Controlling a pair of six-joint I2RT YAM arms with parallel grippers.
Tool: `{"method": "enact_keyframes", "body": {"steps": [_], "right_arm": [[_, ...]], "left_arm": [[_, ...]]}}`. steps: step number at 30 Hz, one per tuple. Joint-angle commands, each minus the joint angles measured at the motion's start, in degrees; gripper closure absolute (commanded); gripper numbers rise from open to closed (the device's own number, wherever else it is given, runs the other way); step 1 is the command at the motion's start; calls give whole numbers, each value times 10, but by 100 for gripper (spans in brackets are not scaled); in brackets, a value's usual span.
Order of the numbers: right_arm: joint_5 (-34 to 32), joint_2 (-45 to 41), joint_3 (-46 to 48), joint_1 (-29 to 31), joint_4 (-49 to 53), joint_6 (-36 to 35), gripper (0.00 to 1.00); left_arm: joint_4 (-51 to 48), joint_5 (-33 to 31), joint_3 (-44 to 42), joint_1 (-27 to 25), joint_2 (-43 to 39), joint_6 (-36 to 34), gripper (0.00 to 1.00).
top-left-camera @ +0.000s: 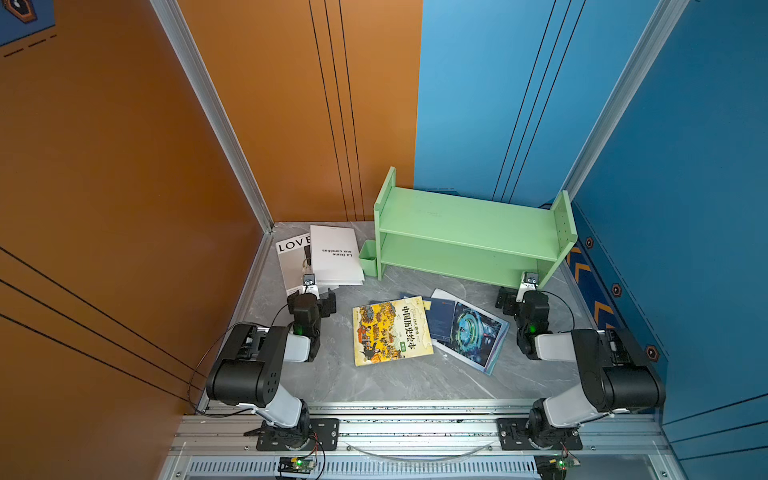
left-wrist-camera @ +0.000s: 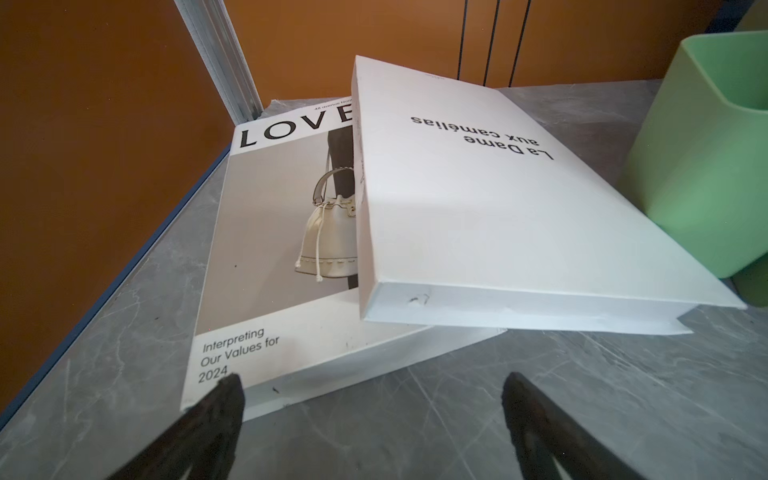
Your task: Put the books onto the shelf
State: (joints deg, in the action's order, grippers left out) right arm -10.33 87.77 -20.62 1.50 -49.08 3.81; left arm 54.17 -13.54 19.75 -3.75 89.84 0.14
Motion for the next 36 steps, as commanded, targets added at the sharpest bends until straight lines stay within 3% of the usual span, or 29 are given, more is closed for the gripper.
{"method": "enact_keyframes", "body": {"steps": [1,36], "right_arm": [[13,1,-14,5,-3,-4,0],[14,1,-14,5,-3,-4,0]], "left_arm": [[-6,36,17,6,-2,-17,2],[-12,32,20,9,-2,-10,2]]}}
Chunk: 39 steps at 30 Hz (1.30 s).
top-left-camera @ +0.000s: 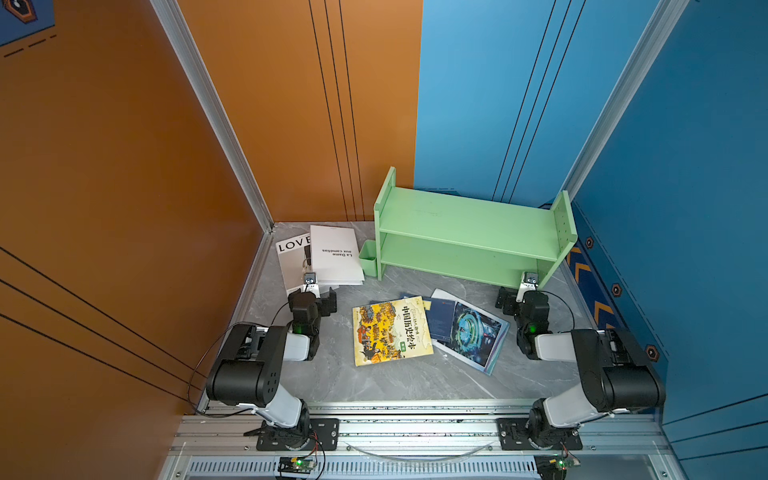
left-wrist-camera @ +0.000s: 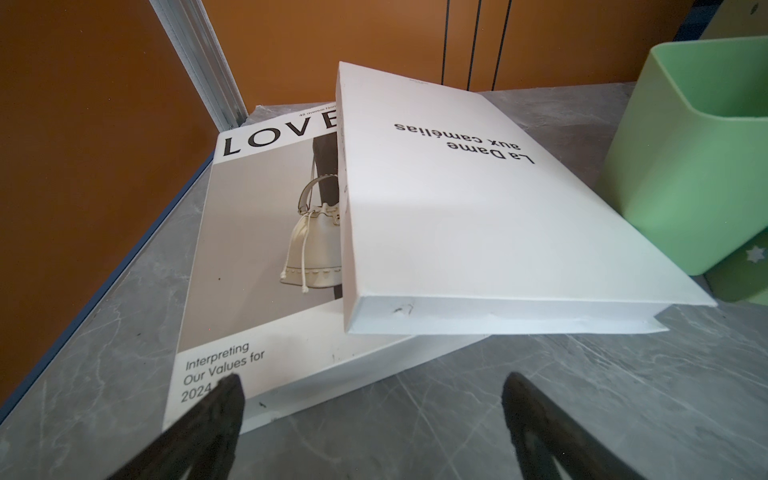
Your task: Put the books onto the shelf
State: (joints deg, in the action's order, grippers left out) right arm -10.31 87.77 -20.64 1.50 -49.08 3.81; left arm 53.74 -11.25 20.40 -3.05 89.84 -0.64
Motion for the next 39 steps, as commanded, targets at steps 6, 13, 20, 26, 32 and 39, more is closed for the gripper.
{"method": "enact_keyframes", "body": {"steps": [6,13,20,26,32,39], "right_arm": [[13,0,-13,5,-3,-4,0],[13,1,-13,5,-3,-4,0],[13,0,-14,5,-3,-4,0],[9,-27,-37,9,58,-6,0],[67,-110,-206,14,429,31,0],[61,-199,-202,113,507,94,0]], "left_arm": [[-8,9,13,3,-2,-2,2],[-8,9,12,2,-3,-2,2],[-8,11,13,4,-3,-2,2],[-11,4,7,-11,-25,-18,2],[-154,-50,19,-94,-192,-82,2],[-432,-121,123,-209,-345,-14,2]]}}
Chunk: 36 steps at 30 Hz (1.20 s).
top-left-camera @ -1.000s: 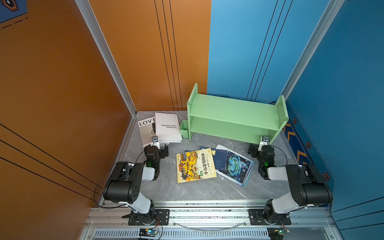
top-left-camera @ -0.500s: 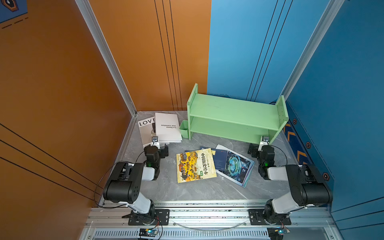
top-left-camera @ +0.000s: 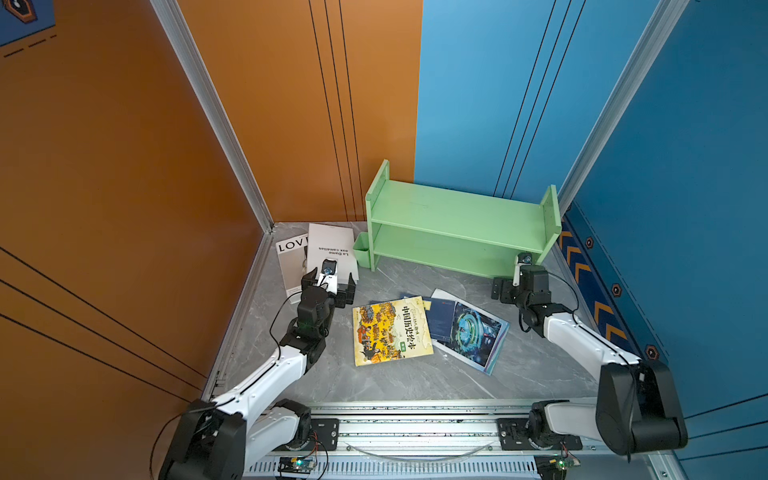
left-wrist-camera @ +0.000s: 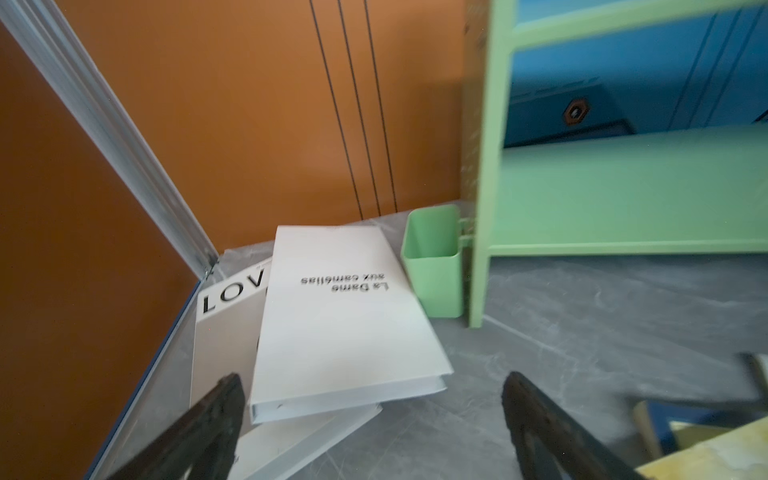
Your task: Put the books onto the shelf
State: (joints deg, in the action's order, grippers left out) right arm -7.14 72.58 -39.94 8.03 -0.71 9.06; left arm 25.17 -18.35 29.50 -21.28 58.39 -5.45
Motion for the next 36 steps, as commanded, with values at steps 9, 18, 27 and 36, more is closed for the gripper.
{"method": "enact_keyframes", "body": {"steps": [9,18,27,36], "right_arm": [[9,-117,69,73,48,195,0],[8,-197,87,75,139,301,0],[1,-290,75,81,318,419,0],[-19,-369,96,194,238,520,0]], "left_arm": [[-225,-33,50,-86,-69,214,2],[-231,45,93,-129,-23,363,2],[-177,60,137,-226,70,458,2],[-112,62,138,-255,118,496,2]]}}
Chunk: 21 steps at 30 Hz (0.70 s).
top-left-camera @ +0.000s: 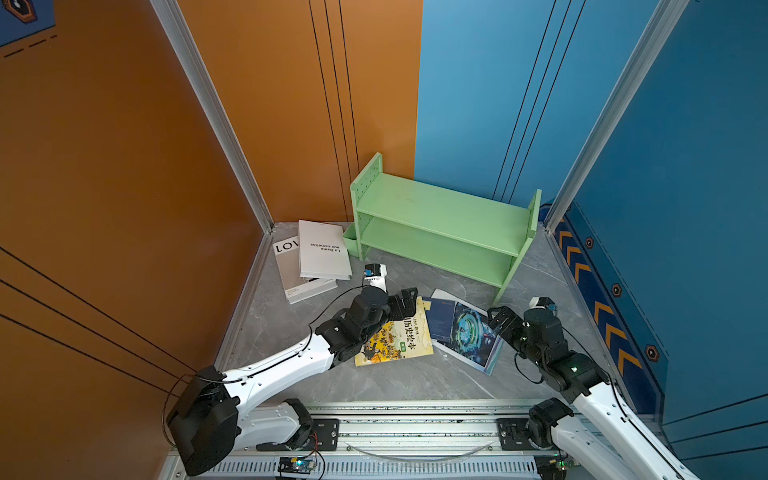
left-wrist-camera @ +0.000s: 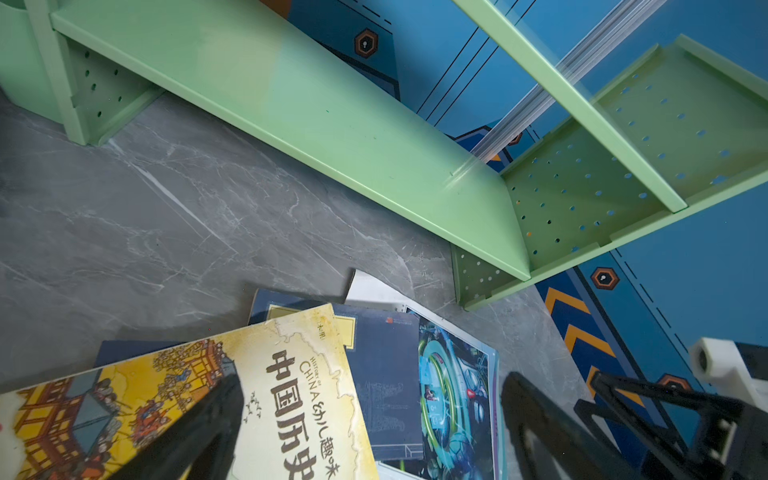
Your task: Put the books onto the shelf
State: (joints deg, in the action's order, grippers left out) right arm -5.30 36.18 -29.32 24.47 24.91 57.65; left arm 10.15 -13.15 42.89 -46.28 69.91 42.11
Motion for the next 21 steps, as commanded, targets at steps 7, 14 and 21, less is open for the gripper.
{"method": "enact_keyframes", "body": {"steps": [7,14,21], "right_arm": [[-46,66,-38,88,-127,1,0],[20,171,-56,39,-196,-19,0],[60,308,-127,-41,-207,-133,0]], "left_arm": [[31,21,-36,38,-1,113,2],[49,41,-59,79,-7,135,2],[-32,24,-16,92,16,86,2]]}}
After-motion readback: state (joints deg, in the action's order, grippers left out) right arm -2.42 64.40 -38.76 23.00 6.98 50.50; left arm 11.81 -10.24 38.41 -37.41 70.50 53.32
